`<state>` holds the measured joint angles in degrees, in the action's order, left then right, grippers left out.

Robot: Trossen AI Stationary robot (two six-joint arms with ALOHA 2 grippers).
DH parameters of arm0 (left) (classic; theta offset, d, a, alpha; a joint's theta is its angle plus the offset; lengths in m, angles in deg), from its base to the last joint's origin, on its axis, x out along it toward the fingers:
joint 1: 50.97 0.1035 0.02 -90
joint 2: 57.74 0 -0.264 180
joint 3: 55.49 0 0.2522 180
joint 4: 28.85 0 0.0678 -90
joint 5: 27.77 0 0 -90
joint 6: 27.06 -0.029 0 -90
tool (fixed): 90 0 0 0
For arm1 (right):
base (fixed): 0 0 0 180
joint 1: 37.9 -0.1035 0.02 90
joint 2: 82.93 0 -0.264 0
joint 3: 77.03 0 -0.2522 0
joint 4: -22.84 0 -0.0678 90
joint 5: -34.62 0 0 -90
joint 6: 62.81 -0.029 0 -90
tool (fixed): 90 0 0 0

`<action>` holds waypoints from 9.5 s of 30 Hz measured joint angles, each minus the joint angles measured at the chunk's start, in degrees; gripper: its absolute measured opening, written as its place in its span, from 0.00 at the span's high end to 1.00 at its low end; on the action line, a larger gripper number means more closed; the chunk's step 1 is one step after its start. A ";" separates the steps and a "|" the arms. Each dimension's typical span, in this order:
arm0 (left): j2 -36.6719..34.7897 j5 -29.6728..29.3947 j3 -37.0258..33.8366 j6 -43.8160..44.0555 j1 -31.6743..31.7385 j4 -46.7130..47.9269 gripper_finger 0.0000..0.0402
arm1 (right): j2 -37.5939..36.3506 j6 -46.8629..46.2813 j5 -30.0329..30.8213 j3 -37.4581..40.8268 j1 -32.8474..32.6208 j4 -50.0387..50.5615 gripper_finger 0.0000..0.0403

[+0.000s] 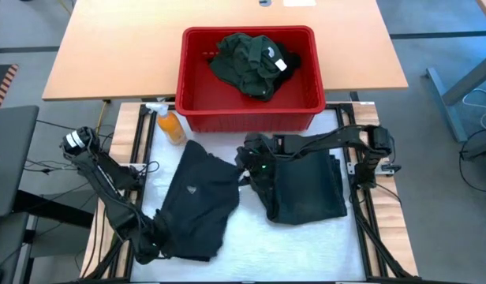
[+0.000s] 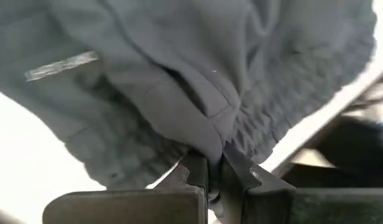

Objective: Fold laundry
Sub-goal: Fold the black shorts

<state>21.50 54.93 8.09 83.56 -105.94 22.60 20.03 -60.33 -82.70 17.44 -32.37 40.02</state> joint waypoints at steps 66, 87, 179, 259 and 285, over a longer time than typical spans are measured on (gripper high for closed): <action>1.01 -7.08 -1.62 -10.56 -1.21 49.77 0.97 | 15.14 9.96 5.01 -10.30 -5.14 22.25 0.80; 1.03 -3.47 -1.62 -5.34 -1.21 52.31 0.97 | -2.38 1.92 4.90 -10.34 5.48 48.52 0.93; 1.01 -13.56 -1.57 -15.69 8.88 52.34 0.97 | 6.01 3.04 3.19 -10.43 2.94 29.43 0.59; 0.98 -29.87 -0.18 -58.03 40.87 52.39 0.67 | 0.37 -3.66 27.62 -10.60 10.43 36.57 0.82; -1.49 -29.95 0.61 -57.79 26.35 19.12 0.64 | 0.92 53.74 15.51 -10.38 0.77 44.77 0.81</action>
<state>20.01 24.98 8.71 25.76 -79.59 41.72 20.94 -6.59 -67.19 7.06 -31.60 84.80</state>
